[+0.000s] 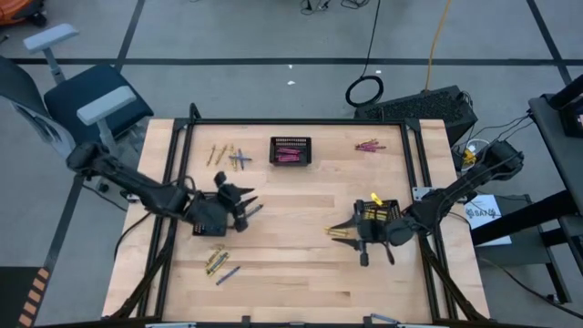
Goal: Sort crayons
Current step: Put the blue crayon into the bottom left black bin
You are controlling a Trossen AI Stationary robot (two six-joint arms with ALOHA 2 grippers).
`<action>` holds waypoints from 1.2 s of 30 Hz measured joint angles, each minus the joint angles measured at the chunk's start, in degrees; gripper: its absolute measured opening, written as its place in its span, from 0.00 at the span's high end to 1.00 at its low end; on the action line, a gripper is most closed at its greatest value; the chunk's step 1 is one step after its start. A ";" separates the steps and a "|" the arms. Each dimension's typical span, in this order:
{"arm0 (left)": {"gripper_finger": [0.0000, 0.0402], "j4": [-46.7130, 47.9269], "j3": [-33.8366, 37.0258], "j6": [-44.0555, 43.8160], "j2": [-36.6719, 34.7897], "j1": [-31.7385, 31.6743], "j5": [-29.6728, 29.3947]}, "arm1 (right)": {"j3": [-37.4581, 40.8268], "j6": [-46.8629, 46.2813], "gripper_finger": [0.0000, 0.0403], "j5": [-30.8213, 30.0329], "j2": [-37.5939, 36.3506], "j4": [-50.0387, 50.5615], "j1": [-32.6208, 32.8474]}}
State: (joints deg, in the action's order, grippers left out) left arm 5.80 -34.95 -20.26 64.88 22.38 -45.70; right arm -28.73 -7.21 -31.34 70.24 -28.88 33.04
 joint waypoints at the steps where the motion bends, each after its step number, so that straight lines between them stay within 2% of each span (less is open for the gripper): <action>1: 0.72 -0.11 0.99 -1.83 0.00 1.28 -2.67 | 0.00 -0.37 0.68 0.00 0.04 0.33 -0.23; 5: 0.72 -0.84 3.45 -7.54 0.00 5.18 -12.90 | -1.63 -3.96 0.68 -0.06 -0.10 4.49 -0.90; 8: 0.72 -1.03 3.55 -7.47 -0.02 6.87 -16.93 | -6.83 -7.95 0.68 0.46 -0.24 16.46 -0.83; 11: 0.72 -1.03 3.53 -6.24 -0.02 7.75 -17.29 | -14.15 -14.84 0.68 6.81 0.11 34.09 -0.32; 15: 0.72 -1.03 3.53 -6.41 0.00 8.43 -17.31 | -21.36 -27.03 0.68 21.21 2.59 49.36 2.01; 17: 0.72 -1.08 3.53 -6.37 0.00 8.51 -17.35 | -22.14 -32.71 0.68 27.16 4.43 49.74 4.75; 19: 0.72 -1.04 3.51 -6.36 0.00 8.51 -17.73 | -22.12 -38.64 0.68 30.18 6.60 48.34 8.36; 26: 0.72 -0.80 3.51 -5.53 0.02 8.51 -17.78 | -22.12 -57.36 0.68 33.21 15.73 36.30 19.71; 29: 0.72 -0.79 3.49 -3.98 0.02 8.51 -17.79 | -22.12 -66.81 0.68 36.88 18.89 33.31 21.80; 32: 0.72 -0.79 3.49 -3.25 0.02 8.50 -17.79 | -22.10 -70.18 0.69 39.88 21.07 34.04 22.79; 36: 0.72 -0.79 3.49 -3.09 0.02 8.49 -17.79 | -22.10 -73.25 0.67 40.60 23.77 36.50 23.73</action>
State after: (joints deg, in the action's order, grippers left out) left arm 5.02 -31.46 -23.35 64.90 30.87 -63.48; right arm -50.83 -80.45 9.26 94.01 7.62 56.76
